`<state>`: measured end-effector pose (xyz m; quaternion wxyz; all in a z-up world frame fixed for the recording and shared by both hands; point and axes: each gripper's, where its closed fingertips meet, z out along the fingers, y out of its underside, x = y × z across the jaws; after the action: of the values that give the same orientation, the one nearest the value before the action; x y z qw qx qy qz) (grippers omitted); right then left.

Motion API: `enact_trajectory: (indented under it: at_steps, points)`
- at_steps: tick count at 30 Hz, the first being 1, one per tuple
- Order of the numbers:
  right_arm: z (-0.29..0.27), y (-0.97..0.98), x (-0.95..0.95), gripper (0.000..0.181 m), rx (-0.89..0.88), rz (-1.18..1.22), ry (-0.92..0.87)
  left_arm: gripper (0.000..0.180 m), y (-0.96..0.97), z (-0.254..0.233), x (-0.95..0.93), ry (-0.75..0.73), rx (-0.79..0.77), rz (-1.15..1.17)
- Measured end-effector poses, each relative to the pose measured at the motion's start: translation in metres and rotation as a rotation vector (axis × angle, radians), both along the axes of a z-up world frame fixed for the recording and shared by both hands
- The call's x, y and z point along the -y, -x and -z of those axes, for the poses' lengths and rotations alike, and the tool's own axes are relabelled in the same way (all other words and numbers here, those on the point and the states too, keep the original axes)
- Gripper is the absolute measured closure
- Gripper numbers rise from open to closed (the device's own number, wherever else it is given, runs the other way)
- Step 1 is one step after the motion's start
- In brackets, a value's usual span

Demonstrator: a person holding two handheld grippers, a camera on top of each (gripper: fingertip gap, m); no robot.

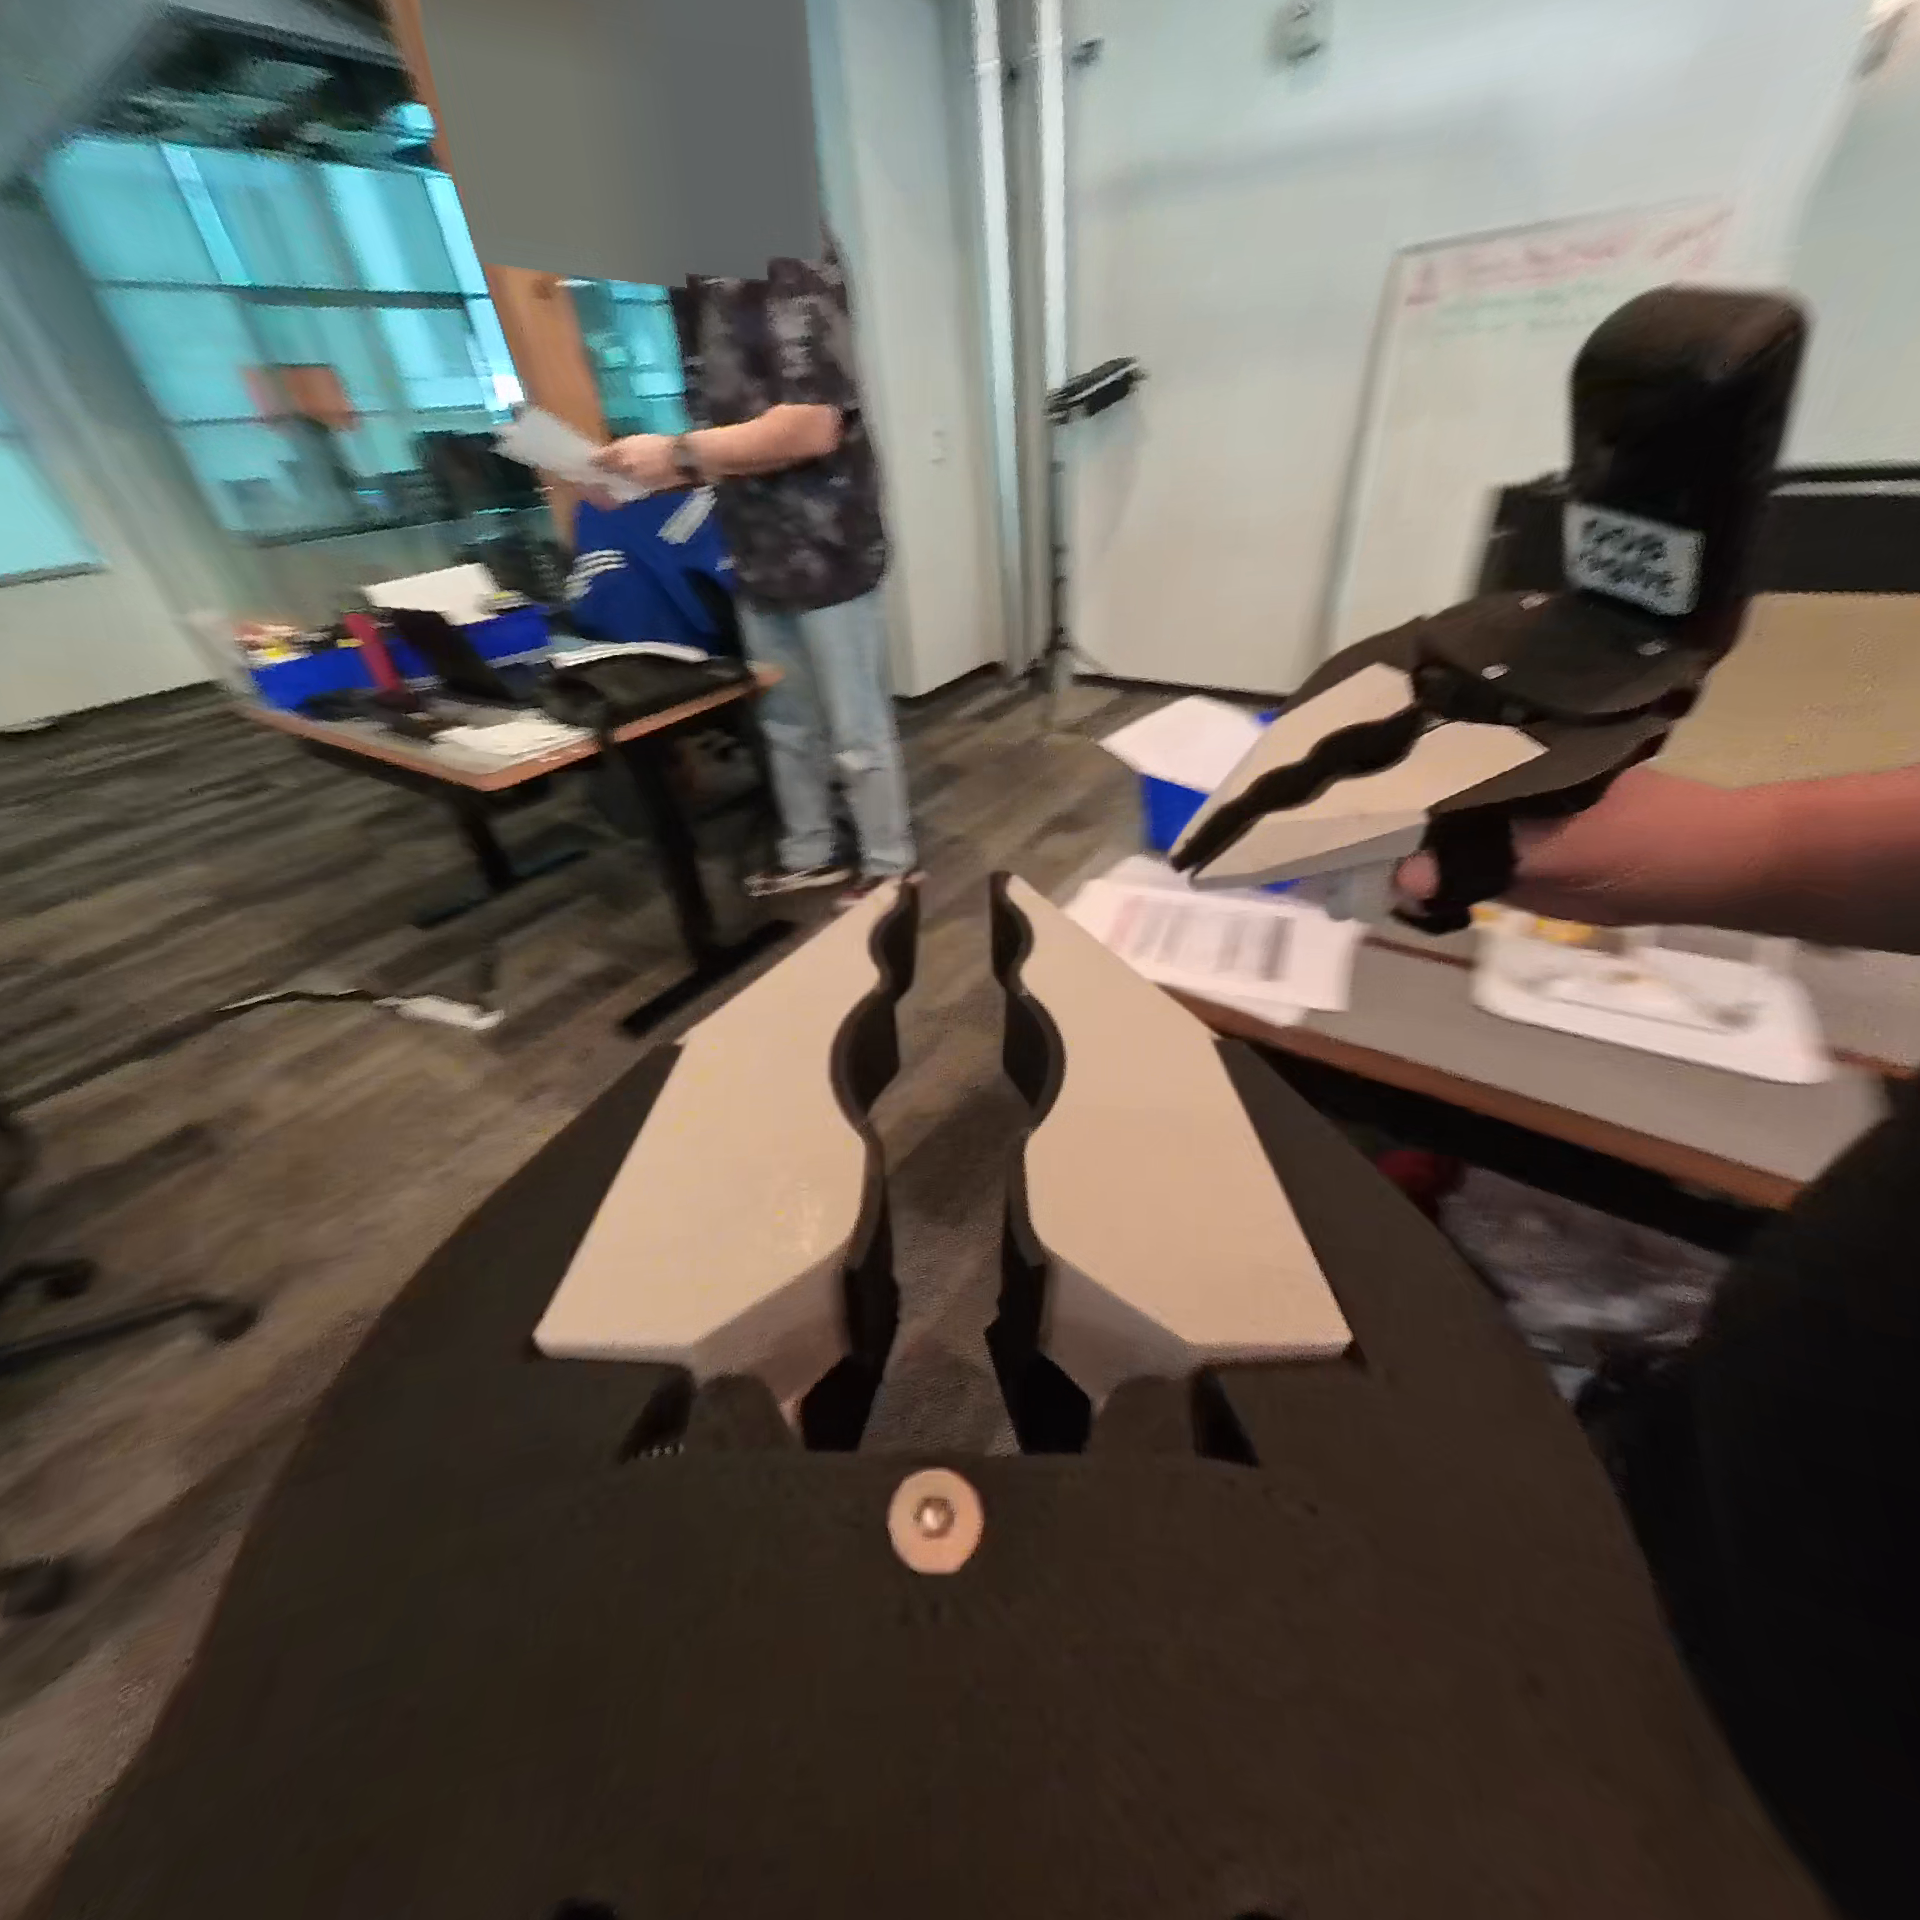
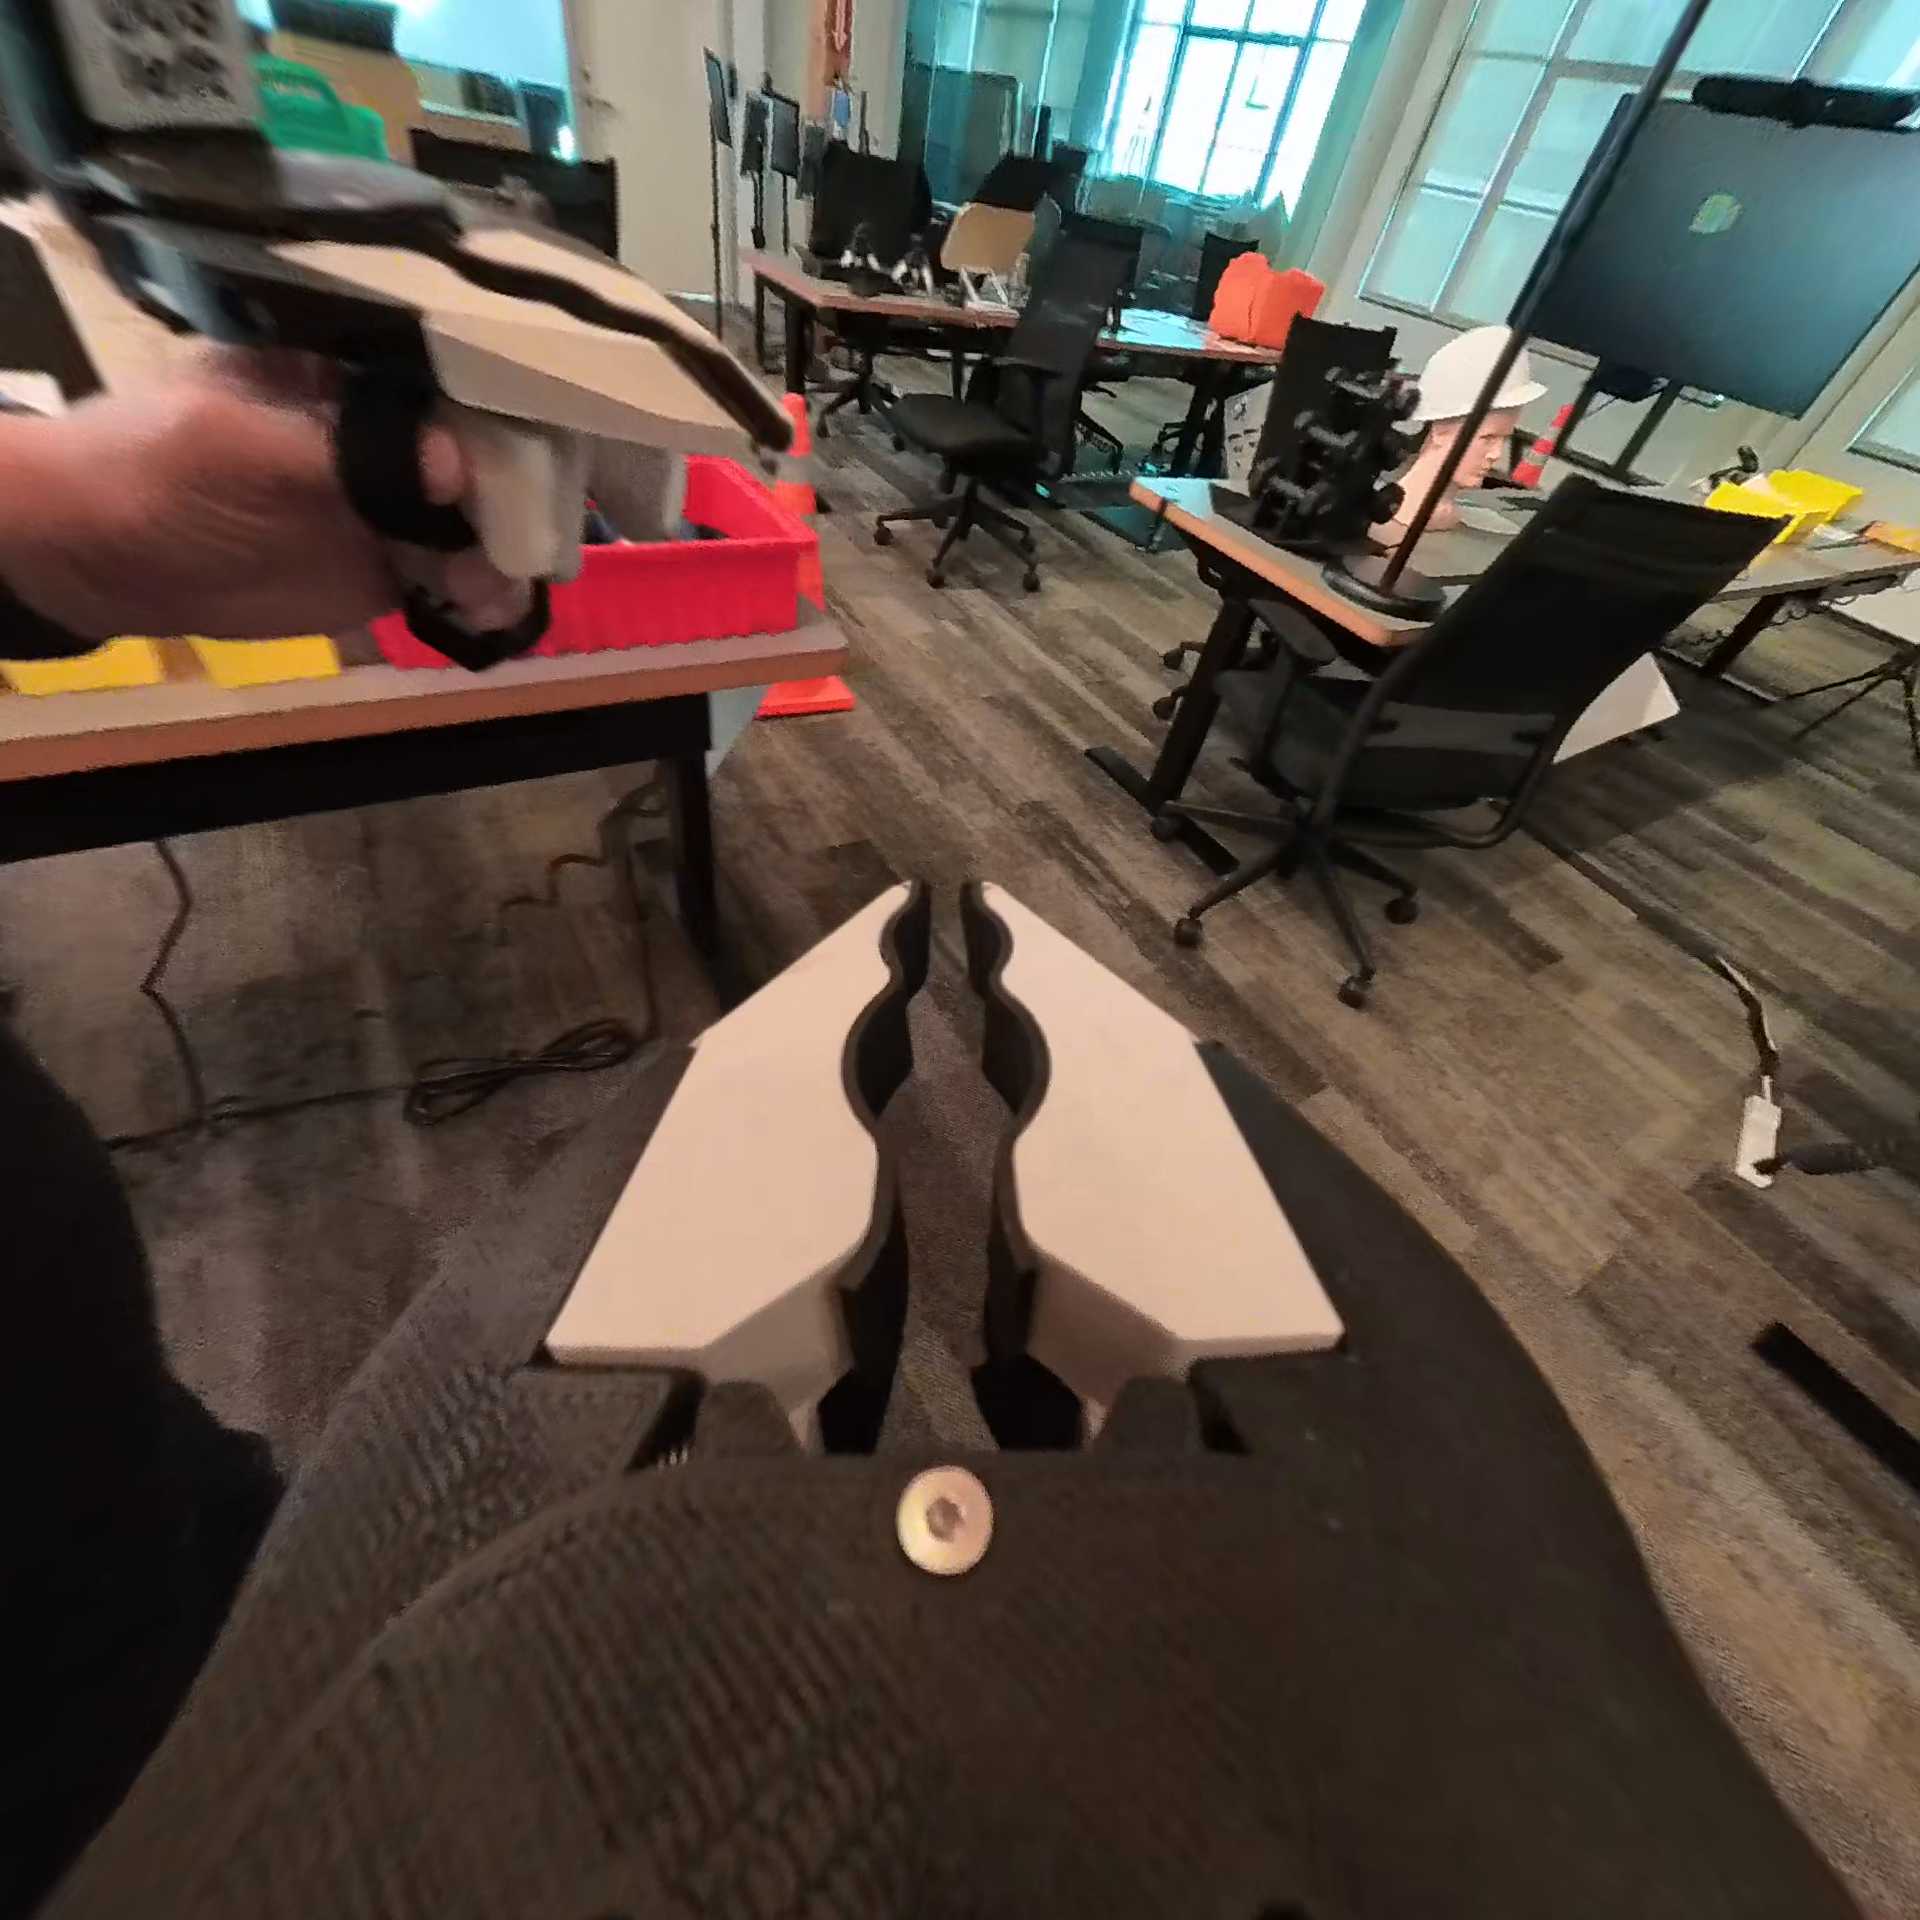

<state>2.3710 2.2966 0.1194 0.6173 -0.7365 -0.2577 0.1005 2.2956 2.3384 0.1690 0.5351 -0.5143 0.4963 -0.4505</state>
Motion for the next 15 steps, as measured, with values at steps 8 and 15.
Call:
enact_trajectory:
  at_steps: [8, 15]
  points:
    - [-0.004, -0.081, -0.218, 0.162, 0.024, -0.005, 0.085, 0.138, -0.027, 0.004, -0.206, 0.078, -0.052, -0.364]
    - [-0.026, -0.108, -0.423, 0.164, 0.066, -0.007, 0.040, 0.129, -0.004, 0.022, -0.365, 0.174, -0.107, -0.588]
